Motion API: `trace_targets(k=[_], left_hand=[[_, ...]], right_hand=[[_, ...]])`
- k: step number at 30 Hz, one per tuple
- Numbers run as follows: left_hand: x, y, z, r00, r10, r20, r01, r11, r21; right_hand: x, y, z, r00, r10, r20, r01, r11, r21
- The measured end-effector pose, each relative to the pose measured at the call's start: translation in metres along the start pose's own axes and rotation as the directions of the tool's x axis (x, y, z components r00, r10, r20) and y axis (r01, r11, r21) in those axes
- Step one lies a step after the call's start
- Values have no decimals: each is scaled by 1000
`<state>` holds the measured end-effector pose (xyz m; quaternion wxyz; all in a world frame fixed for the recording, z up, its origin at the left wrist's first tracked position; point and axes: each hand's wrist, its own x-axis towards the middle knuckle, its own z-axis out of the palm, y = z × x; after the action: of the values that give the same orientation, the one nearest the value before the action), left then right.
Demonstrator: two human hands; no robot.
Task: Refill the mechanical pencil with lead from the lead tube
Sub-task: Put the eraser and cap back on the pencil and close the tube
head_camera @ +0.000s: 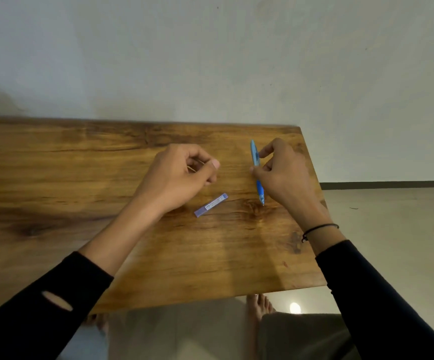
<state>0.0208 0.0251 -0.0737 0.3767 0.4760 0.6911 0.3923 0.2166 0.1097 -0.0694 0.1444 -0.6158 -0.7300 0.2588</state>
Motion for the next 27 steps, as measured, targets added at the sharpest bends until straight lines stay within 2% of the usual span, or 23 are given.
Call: trace_targets(k=[5,11,12,14,16,18,20,23,25,27], left_hand=[[1,1,-3,1000,-4,-13,4,1000,14],[1,1,-6,999,-13,-30,13,1000,-6],[1,2,-6,999,-15,-38,14,1000,-12],[2,3,-7,998,-15,-57,14,1000,-23],[3,3,-9,997,-15,-79,13,999,-33],[4,4,-11,994,-11,-106,7,999,-31],[4,3,-13,992,-10,-126,7,1000,-24],[7,2,-17,989,-25,-147,21,999,-34],[9,3,-20,988,-36,-151,30,999,-42],[10,3,-23,988,-47,-148,41,998,-47]], right_hand=[[6,7,11,997,60,46,-58,997,-42],[7,7,8,999,13,45,-9,995,-98],[6,5,6,999,-36,21,38,993,-116],[2,1,3,971,-238,12,236,954,-187],[-5,-6,3,871,-466,152,491,826,-279],[-15,-13,9,763,-558,327,645,695,-318],[-22,-17,17,703,-587,401,709,623,-331],[-24,-19,19,677,-620,398,736,589,-334],[-22,-20,16,685,-604,408,727,605,-324],[-20,-21,10,709,-568,418,693,671,-264]])
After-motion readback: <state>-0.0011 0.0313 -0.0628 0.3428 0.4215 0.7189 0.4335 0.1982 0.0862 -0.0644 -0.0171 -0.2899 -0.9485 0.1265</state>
